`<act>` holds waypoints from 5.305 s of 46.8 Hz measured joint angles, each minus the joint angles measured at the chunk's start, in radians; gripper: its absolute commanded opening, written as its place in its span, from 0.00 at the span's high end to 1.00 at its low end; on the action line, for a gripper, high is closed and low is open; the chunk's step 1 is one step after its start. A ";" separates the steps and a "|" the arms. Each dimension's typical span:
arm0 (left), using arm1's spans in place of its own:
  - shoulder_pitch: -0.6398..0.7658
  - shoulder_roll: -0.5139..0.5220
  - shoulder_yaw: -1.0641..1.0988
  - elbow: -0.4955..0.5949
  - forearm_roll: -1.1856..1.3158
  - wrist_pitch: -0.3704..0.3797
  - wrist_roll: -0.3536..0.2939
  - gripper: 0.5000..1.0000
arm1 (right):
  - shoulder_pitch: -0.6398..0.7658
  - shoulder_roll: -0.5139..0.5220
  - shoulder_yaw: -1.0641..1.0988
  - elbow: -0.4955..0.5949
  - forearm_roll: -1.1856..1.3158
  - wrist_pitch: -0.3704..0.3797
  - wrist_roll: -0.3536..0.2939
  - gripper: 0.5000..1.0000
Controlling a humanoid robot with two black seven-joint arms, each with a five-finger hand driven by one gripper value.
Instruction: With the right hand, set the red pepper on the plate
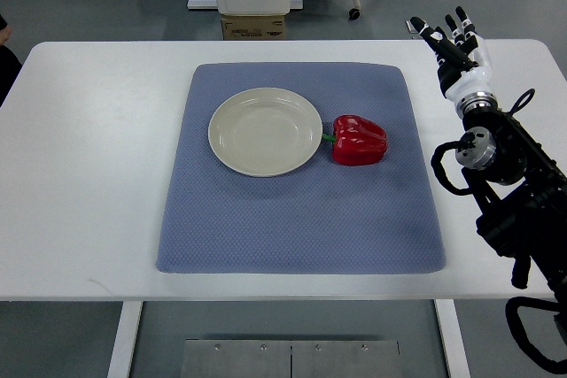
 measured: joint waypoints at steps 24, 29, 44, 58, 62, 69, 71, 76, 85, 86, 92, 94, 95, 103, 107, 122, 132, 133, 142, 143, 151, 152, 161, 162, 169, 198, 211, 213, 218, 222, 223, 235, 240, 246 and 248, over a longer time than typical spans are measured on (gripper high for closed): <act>0.000 0.000 0.000 0.000 0.000 0.001 0.000 0.00 | 0.000 0.000 0.001 0.000 0.001 0.000 0.003 0.00; 0.000 0.000 0.000 0.000 -0.001 0.001 0.000 0.00 | 0.000 0.000 0.001 0.000 0.001 0.001 0.004 0.00; 0.000 0.000 0.000 0.000 -0.002 0.001 0.000 0.00 | 0.003 0.000 0.001 0.002 0.002 0.001 0.005 0.00; 0.000 0.000 0.000 0.000 -0.001 0.001 0.000 0.00 | 0.015 0.000 -0.002 0.004 0.002 0.001 0.005 0.00; 0.000 0.000 0.000 0.000 -0.001 0.000 0.000 0.00 | 0.015 0.000 -0.014 0.003 0.002 0.001 0.005 0.00; 0.000 0.000 0.000 0.000 -0.001 0.000 0.000 0.00 | 0.016 0.000 -0.023 0.002 0.002 0.001 0.005 0.00; 0.000 0.000 0.000 0.000 -0.001 0.000 0.000 0.00 | 0.017 0.000 -0.024 0.002 0.002 0.001 0.005 0.00; 0.000 0.000 0.000 0.000 -0.001 0.000 0.001 0.00 | 0.017 0.000 -0.024 0.002 0.002 0.001 0.005 0.00; 0.000 0.000 0.000 0.000 -0.001 0.000 0.000 0.00 | 0.017 0.000 -0.024 0.002 0.002 0.001 0.007 0.00; 0.000 0.000 0.000 0.000 -0.001 0.000 0.001 0.00 | 0.017 0.000 -0.024 0.002 0.002 0.001 0.007 0.00; 0.000 0.000 0.000 0.000 -0.001 0.000 0.001 0.00 | 0.017 0.000 -0.024 0.002 0.002 0.001 0.008 0.00; 0.000 0.000 0.000 0.000 -0.001 0.000 0.001 0.00 | 0.017 0.000 -0.024 0.002 0.002 0.001 0.008 0.00; 0.000 0.000 0.000 0.000 -0.001 0.000 0.001 0.00 | 0.017 0.000 -0.024 0.001 0.002 0.001 0.008 0.00; 0.000 0.000 0.000 0.000 -0.001 0.000 0.000 0.00 | 0.018 -0.003 -0.025 -0.003 0.002 0.001 0.005 0.00; 0.000 0.000 0.000 0.000 -0.001 0.001 0.000 0.00 | 0.021 -0.019 -0.028 -0.004 0.002 0.000 -0.002 0.00; 0.000 0.000 0.000 0.000 -0.001 0.001 0.000 0.00 | 0.029 -0.062 -0.088 -0.015 0.004 0.000 -0.003 0.00; 0.000 0.000 0.000 0.000 -0.001 0.001 0.000 0.00 | 0.026 -0.059 -0.088 -0.023 0.067 0.000 0.006 0.00; 0.000 0.000 0.000 0.000 -0.001 0.001 0.000 0.00 | 0.026 -0.059 -0.088 -0.023 0.069 0.000 0.007 0.00; 0.000 0.000 0.000 0.000 -0.002 0.001 0.000 0.00 | 0.026 -0.057 -0.106 -0.033 0.072 0.000 0.008 0.00; 0.000 0.000 0.000 0.000 -0.002 0.001 0.000 0.00 | 0.026 -0.057 -0.108 -0.035 0.072 0.000 0.008 0.00; 0.000 0.000 0.000 0.000 -0.002 0.001 0.001 0.00 | 0.025 -0.052 -0.111 -0.039 0.072 0.000 0.008 0.00; 0.000 0.000 0.000 0.000 -0.002 0.001 0.001 0.00 | 0.025 -0.052 -0.111 -0.040 0.072 0.000 0.008 0.00; 0.000 0.000 0.000 0.000 -0.001 0.000 0.001 0.00 | 0.025 -0.051 -0.139 -0.036 0.072 0.009 0.008 0.00; 0.000 0.000 0.000 0.000 -0.001 0.000 0.000 0.00 | 0.025 -0.051 -0.142 -0.036 0.072 0.010 0.008 0.00; 0.000 0.000 0.000 0.000 -0.001 0.000 0.000 0.00 | 0.025 -0.053 -0.160 -0.032 0.072 0.014 0.024 0.00; 0.000 0.000 0.000 0.000 -0.001 0.000 0.001 0.00 | 0.126 -0.254 -0.551 0.083 -0.027 0.142 0.021 0.02; 0.000 0.000 0.000 0.000 -0.001 0.001 0.001 0.00 | 0.213 -0.326 -0.744 0.141 -0.154 0.186 0.026 0.02; 0.000 0.000 0.000 0.000 -0.001 0.001 0.001 0.00 | 0.227 -0.329 -0.770 0.145 -0.159 0.188 0.026 0.02; 0.000 0.000 0.000 0.000 -0.001 0.001 0.001 0.00 | 0.261 -0.332 -0.839 0.146 -0.188 0.189 0.026 0.02; 0.000 0.000 0.000 0.000 -0.001 0.001 0.000 0.00 | 0.283 -0.334 -0.887 0.146 -0.214 0.188 0.026 0.02; 0.000 0.000 0.000 0.000 -0.001 0.001 0.000 0.00 | 0.289 -0.334 -0.900 0.146 -0.219 0.188 0.026 0.02; 0.000 0.000 0.000 0.000 -0.001 0.001 0.000 0.00 | 0.370 -0.345 -1.080 0.146 -0.232 0.187 0.031 0.02; 0.000 0.000 0.000 0.000 -0.001 0.001 0.001 0.00 | 0.396 -0.346 -1.121 0.147 -0.233 0.187 0.038 0.02; 0.000 0.000 0.000 0.000 -0.001 0.001 0.001 0.00 | 0.424 -0.348 -1.189 0.149 -0.248 0.187 0.053 0.02; 0.000 0.000 0.000 0.000 -0.002 0.001 0.000 0.00 | 0.433 -0.350 -1.209 0.156 -0.255 0.187 0.057 0.02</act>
